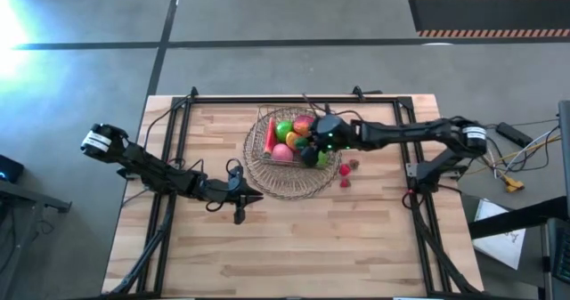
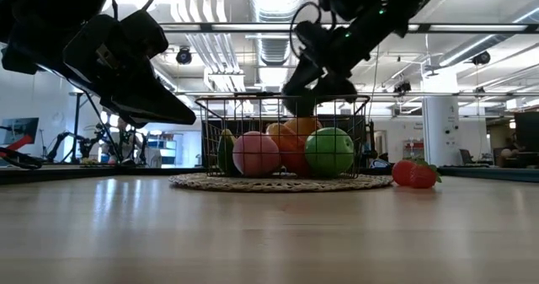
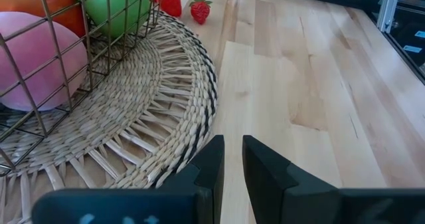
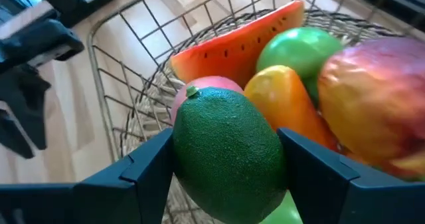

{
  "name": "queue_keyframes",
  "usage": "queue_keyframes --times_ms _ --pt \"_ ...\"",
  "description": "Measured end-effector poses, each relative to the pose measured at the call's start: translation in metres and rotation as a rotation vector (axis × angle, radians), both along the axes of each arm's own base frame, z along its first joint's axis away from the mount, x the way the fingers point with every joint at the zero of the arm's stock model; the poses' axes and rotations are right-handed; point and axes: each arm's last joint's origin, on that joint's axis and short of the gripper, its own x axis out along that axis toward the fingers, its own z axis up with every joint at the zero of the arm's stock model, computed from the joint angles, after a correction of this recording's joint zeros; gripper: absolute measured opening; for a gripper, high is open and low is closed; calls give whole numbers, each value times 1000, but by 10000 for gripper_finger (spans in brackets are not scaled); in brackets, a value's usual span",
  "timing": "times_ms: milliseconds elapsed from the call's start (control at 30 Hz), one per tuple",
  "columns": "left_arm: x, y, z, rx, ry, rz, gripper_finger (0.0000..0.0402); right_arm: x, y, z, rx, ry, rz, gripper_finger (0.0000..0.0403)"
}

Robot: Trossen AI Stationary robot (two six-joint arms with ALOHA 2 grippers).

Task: Build produce basket
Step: Put the green lime into the gold wire basket, then put the bottom red strawberry into the gold wire basket

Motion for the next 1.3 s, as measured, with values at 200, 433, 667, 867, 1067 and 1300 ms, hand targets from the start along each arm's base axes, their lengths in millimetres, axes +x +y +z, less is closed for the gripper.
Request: queue_keyframes --times_ms 200,433,667,867,1067,1300 --pt "0 0 0 0 0 0 38 26 -3 -6 64 107 75 237" --pt "0 0 0 0 0 0 38 42 -7 -12 91 300 121 238" --pt "0 0 0 0 0 0 38 51 -9 -13 46 338 190 238" --pt "0 0 0 -2 -4 0 38 51 -8 -6 13 319 217 238" --pt "1 0 2 -7 -22 0 38 54 -11 -9 -15 300 234 244" --pt "1 0 2 -8 -24 0 38 52 -10 -11 -7 291 221 289"
